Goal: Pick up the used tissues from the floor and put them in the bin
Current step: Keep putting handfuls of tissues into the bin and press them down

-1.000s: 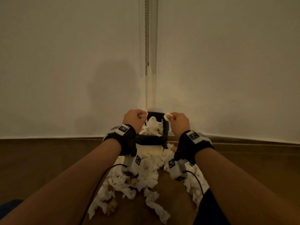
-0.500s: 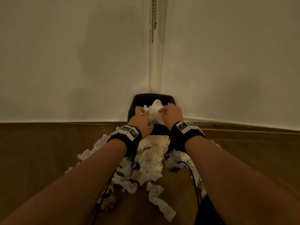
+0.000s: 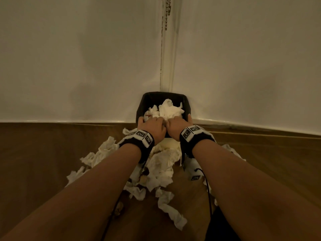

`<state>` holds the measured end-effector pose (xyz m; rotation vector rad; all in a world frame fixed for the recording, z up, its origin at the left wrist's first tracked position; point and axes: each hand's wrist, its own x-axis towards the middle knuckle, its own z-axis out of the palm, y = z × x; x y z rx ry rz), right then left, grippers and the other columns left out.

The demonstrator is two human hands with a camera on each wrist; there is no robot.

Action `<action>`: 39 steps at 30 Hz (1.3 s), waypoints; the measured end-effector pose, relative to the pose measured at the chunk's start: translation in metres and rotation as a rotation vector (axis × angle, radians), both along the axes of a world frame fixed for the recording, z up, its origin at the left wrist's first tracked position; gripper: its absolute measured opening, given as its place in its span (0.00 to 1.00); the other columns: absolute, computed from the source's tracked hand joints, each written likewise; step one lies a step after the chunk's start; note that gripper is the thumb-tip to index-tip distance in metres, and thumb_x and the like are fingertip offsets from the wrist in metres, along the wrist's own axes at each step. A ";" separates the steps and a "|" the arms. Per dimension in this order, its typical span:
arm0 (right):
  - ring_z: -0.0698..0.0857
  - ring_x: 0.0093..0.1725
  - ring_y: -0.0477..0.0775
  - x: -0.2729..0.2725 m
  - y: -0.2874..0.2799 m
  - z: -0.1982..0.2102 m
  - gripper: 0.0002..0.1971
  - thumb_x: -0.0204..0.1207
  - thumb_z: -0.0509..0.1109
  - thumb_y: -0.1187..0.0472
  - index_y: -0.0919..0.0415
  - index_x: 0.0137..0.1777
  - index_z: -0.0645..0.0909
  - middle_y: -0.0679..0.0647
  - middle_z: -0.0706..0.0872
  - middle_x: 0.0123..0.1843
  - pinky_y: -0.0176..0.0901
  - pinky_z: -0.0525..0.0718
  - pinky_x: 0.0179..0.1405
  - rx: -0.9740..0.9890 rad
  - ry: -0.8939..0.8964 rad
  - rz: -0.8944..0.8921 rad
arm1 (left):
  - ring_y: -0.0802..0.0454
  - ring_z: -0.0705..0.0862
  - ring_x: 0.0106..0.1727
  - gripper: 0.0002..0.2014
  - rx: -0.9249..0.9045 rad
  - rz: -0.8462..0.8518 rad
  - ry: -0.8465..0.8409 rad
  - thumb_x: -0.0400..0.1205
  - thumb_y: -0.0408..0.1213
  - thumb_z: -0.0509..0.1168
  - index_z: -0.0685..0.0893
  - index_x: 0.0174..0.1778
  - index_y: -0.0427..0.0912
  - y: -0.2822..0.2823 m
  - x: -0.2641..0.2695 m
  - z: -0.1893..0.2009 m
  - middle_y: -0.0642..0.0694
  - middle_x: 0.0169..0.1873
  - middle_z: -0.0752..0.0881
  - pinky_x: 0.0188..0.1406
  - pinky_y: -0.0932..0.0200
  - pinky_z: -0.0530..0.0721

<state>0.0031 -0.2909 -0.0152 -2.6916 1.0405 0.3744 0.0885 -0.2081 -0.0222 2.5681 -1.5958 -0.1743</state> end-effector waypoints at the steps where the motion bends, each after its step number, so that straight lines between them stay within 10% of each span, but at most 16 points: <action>1: 0.70 0.74 0.59 -0.001 0.000 0.005 0.22 0.85 0.46 0.53 0.54 0.75 0.68 0.56 0.73 0.73 0.72 0.43 0.78 -0.031 -0.010 -0.011 | 0.47 0.75 0.65 0.18 -0.054 -0.001 -0.014 0.84 0.45 0.48 0.73 0.67 0.48 0.002 -0.002 0.002 0.47 0.64 0.78 0.72 0.43 0.61; 12: 0.79 0.62 0.61 -0.030 0.015 0.051 0.15 0.82 0.57 0.58 0.58 0.66 0.74 0.58 0.77 0.64 0.52 0.74 0.61 -0.321 -0.303 -0.092 | 0.47 0.77 0.58 0.11 -0.377 0.033 -0.021 0.81 0.38 0.56 0.77 0.57 0.48 0.048 -0.022 0.008 0.47 0.57 0.77 0.57 0.50 0.70; 24: 0.82 0.40 0.58 -0.056 0.057 -0.004 0.07 0.81 0.60 0.62 0.62 0.47 0.79 0.59 0.86 0.49 0.44 0.77 0.36 0.025 -0.091 -0.123 | 0.46 0.82 0.55 0.12 0.216 0.032 0.226 0.84 0.38 0.54 0.78 0.60 0.51 0.104 -0.070 -0.086 0.47 0.58 0.83 0.50 0.53 0.80; 39: 0.58 0.78 0.70 -0.088 0.126 -0.127 0.31 0.79 0.65 0.59 0.50 0.80 0.60 0.59 0.52 0.82 0.63 0.64 0.76 0.401 0.371 0.153 | 0.45 0.73 0.67 0.13 0.251 0.258 0.177 0.82 0.36 0.57 0.76 0.61 0.50 0.169 -0.057 -0.162 0.46 0.65 0.74 0.68 0.44 0.70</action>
